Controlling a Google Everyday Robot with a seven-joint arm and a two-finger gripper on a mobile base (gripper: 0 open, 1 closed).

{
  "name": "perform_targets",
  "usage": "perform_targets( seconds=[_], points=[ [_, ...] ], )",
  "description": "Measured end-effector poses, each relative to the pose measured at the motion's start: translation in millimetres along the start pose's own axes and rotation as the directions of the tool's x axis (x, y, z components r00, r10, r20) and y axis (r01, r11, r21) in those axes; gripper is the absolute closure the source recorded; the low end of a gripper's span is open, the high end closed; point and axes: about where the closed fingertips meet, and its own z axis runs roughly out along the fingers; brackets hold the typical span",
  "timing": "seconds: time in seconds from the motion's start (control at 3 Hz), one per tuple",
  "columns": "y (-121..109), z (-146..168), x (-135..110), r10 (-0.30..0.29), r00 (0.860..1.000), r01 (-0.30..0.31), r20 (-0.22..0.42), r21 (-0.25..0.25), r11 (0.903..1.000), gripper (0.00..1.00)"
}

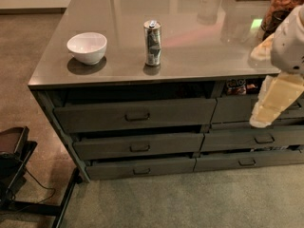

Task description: Open bottom drawer

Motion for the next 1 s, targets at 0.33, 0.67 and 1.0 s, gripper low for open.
perform_targets(
  seconds=[0.33,0.67,1.0],
  points=[
    [16.4,49.8,7.0,0.000,1.000,0.000,0.022,-0.006,1.0000,0.37],
    [36.8,129.6,15.8,0.009,0.999,-0.006,0.050,-0.046,0.9989,0.60],
    [52.7,217.7,25.7,0.033,0.998,-0.028,0.048,-0.094,0.9952,0.84]
  ],
)
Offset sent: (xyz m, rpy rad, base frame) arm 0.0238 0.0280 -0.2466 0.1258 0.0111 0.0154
